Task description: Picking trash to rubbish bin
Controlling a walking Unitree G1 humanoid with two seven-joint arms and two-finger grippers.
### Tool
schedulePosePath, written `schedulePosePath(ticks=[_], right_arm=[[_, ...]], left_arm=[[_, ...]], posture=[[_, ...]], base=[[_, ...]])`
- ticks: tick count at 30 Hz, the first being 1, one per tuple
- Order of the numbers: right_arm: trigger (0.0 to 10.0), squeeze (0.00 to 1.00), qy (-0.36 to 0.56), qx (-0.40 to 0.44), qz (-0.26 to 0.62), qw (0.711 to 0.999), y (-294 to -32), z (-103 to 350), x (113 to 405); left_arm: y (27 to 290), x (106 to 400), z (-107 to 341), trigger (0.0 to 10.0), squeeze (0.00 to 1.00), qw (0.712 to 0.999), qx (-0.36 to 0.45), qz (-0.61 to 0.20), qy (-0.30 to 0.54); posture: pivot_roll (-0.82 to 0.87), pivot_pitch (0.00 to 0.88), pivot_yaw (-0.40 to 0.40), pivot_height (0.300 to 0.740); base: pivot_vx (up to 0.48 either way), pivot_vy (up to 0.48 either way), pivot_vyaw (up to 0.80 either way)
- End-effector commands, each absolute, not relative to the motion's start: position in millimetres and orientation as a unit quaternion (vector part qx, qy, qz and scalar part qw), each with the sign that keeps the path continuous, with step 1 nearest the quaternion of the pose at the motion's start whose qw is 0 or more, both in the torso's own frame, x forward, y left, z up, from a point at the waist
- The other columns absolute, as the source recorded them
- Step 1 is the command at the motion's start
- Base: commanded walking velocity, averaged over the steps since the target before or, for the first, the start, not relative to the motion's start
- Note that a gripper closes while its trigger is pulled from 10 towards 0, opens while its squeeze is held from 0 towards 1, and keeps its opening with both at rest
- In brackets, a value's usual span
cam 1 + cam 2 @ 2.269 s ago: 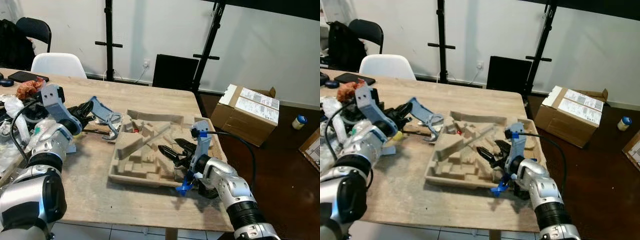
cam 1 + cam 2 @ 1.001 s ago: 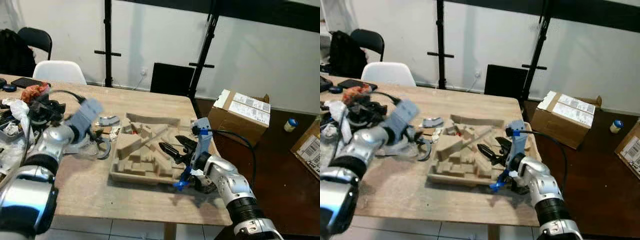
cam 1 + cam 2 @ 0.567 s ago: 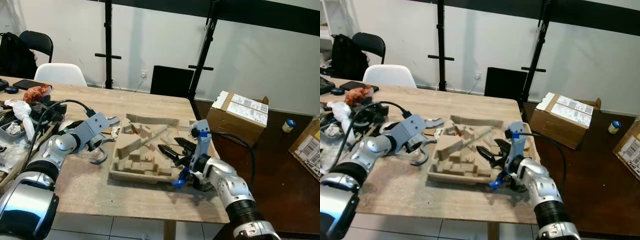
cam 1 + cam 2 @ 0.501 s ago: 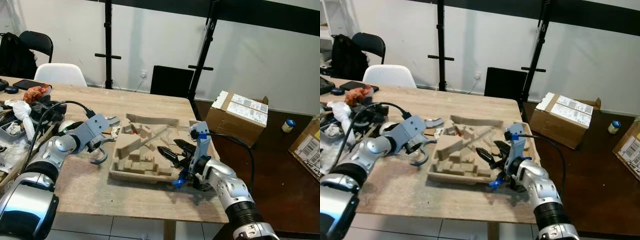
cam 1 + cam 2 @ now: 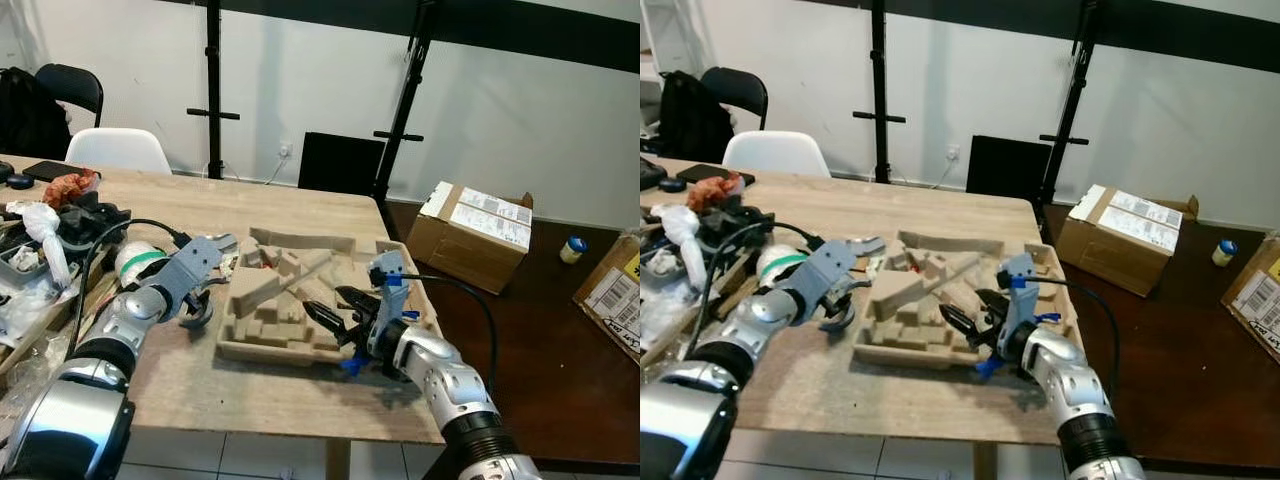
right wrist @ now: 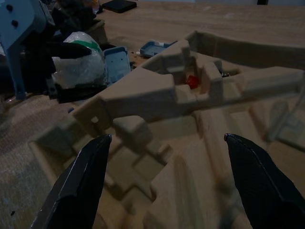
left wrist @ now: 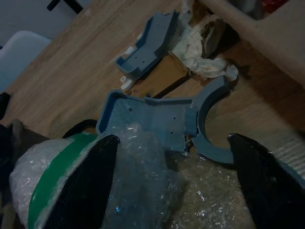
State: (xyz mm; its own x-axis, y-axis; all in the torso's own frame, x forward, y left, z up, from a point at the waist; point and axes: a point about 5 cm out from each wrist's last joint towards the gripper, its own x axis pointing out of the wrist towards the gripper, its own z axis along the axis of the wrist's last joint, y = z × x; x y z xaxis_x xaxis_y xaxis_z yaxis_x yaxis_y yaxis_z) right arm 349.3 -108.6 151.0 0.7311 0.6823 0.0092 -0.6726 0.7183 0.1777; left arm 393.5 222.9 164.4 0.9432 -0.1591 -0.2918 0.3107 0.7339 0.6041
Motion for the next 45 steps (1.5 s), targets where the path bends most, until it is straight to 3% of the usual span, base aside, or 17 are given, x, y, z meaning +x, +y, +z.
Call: schedulePosePath(ticks=[1, 2, 11, 17, 18, 19, 21, 24, 29, 32, 33, 39, 45], right_arm=[[10.0, 0.0, 0.034, 0.087, 0.36, 0.928, -110.3, 148.0, 347.3], [10.0, 0.0, 0.034, 0.088, 0.359, 0.928, -109.8, 147.7, 347.1], [10.0, 0.0, 0.035, 0.087, 0.357, 0.929, -110.8, 147.6, 347.8], [10.0, 0.0, 0.034, 0.087, 0.355, 0.93, -109.4, 147.8, 348.1], [10.0, 0.0, 0.032, 0.089, 0.353, 0.931, -109.5, 148.2, 348.5], [10.0, 0.0, 0.032, 0.089, 0.353, 0.931, -109.5, 148.2, 348.5], [10.0, 0.0, 0.03, 0.09, 0.35, 0.932, -110.3, 148.9, 349.4], [10.0, 0.0, 0.03, 0.091, 0.347, 0.933, -110.9, 149.0, 350.3], [10.0, 0.0, 0.03, 0.09, 0.346, 0.933, -111.4, 149.6, 352.6], [10.0, 0.0, 0.027, 0.088, 0.344, 0.934, -113.4, 152.5, 355.4], [10.0, 0.0, 0.024, 0.087, 0.338, 0.937, -116.2, 154.0, 357.7], [10.0, 0.0, 0.021, 0.095, 0.323, 0.941, -121.8, 156.1, 361.0], [10.0, 0.0, 0.024, 0.111, 0.31, 0.944, -108.9, 150.6, 363.5]], left_arm=[[222.5, 389.3, 149.3, 2.9, 0.0, 0.928, 0.323, -0.123, 0.138], [222.2, 388.9, 148.0, 0.0, 0.0, 0.93, 0.316, -0.126, 0.142], [223.4, 387.5, 146.3, 0.0, 0.0, 0.93, 0.309, -0.135, 0.148], [229.8, 390.0, 156.9, 0.0, 0.0, 0.951, 0.263, -0.106, 0.121], [235.2, 393.0, 170.0, 0.0, 0.0, 0.974, 0.199, -0.072, 0.082], [235.2, 393.0, 170.0, 0.0, 0.0, 0.974, 0.199, -0.072, 0.082], [243.0, 395.8, 189.6, 0.0, 0.0, 0.995, 0.092, -0.032, 0.015], [249.1, 395.8, 200.1, 0.0, 0.0, 0.999, 0.046, -0.013, -0.023], [249.4, 395.1, 199.8, 0.0, 0.0, 0.998, 0.062, -0.024, -0.02], [246.5, 396.0, 199.3, 0.0, 0.0, 0.992, 0.118, -0.033, -0.005], [243.0, 397.4, 200.8, 10.0, 0.0, 0.988, 0.146, -0.042, -0.002], [231.8, 401.4, 207.6, 10.0, 0.0, 0.982, 0.176, -0.068, -0.006], [242.0, 398.8, 205.2, 10.0, 0.0, 0.979, 0.195, -0.054, 0.007]], posture=[[0.03, 0.032, -0.087, 0.74], [0.03, 0.031, -0.086, 0.74], [0.03, 0.029, -0.087, 0.74], [0.04, 0.019, -0.085, 0.74], [0.04, 0.015, -0.084, 0.74], [0.04, 0.015, -0.084, 0.74], [0.04, 0.012, -0.083, 0.74], [0.05, 0.011, -0.086, 0.74], [0.06, 0.004, -0.097, 0.74], [0.06, 0.003, -0.1, 0.74], [0.07, 0.0, -0.1, 0.74], [0.09, 0.001, -0.104, 0.74], [0.1, 0.0, -0.107, 0.74]], base=[[0.0, 0.0, 0.0], [0.0, 0.0, 0.0], [0.0, 0.0, 0.0], [0.0, 0.0, 0.0], [0.0, 0.0, 0.0], [0.0, 0.0, 0.0], [0.0, 0.0, 0.0], [0.0, 0.0, 0.0], [0.0, 0.0, 0.0], [0.0, 0.0, 0.0], [0.0, 0.0, 0.0], [0.0, 0.0, 0.0], [0.0, 0.0, 0.0]])
